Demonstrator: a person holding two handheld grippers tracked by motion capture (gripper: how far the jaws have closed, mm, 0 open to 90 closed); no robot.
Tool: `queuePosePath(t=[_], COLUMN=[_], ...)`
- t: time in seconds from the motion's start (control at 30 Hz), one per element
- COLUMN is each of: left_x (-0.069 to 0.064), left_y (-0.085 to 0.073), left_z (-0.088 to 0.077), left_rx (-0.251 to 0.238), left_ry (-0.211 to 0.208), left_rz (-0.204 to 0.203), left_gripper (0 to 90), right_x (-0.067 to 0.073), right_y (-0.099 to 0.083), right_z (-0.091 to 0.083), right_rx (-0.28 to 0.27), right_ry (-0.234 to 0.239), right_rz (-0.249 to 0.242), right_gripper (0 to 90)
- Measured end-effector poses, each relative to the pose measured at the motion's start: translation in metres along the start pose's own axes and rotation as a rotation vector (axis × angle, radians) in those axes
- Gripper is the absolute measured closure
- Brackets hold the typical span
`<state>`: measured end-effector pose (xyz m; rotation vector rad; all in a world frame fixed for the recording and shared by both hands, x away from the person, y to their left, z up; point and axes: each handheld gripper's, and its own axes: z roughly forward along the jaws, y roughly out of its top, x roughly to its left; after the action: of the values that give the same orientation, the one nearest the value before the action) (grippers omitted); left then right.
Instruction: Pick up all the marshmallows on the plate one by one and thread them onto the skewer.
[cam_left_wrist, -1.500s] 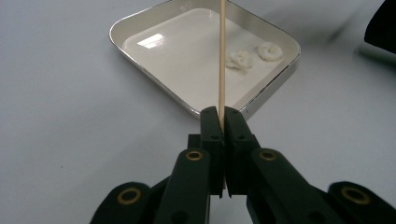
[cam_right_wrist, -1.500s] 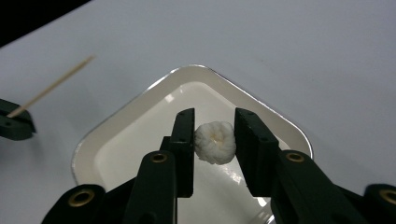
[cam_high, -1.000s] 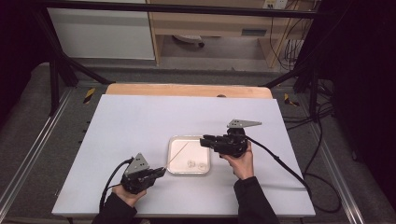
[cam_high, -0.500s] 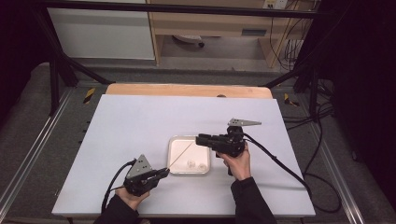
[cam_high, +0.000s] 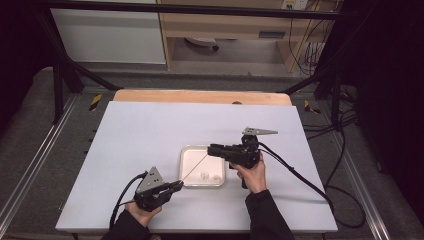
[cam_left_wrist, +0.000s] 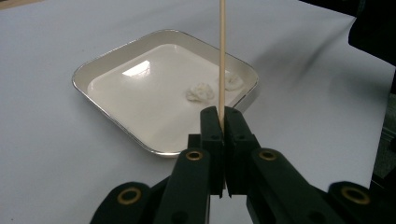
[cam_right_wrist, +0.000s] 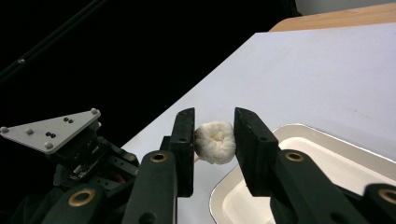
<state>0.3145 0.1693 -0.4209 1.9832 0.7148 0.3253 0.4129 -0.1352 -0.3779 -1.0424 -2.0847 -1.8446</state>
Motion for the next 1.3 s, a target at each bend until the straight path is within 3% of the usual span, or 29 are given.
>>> queuePosePath(t=[0.5,0.83,1.0,1.3], left_x=[-0.001,-0.004,-0.007,-0.008], left_y=[-0.001,-0.001,0.005,0.016], left_z=[0.001,0.006,0.012,0.027], left_rx=[-0.009,-0.012,-0.031,-0.038], left_ry=[0.008,0.013,0.007,-0.003], left_rz=[-0.011,-0.024,-0.032,-0.078], left_gripper=[88.2,88.3,88.2,88.2], right_x=[-0.001,0.003,0.005,0.006], right_y=[-0.008,-0.018,-0.029,-0.037], right_z=[0.009,0.013,0.021,0.025], right_rx=[0.011,0.001,0.045,0.071], right_ry=[0.048,0.033,0.050,0.044], right_rz=[0.040,0.038,0.048,0.055], right_gripper=[73.2,73.3,73.8,73.8])
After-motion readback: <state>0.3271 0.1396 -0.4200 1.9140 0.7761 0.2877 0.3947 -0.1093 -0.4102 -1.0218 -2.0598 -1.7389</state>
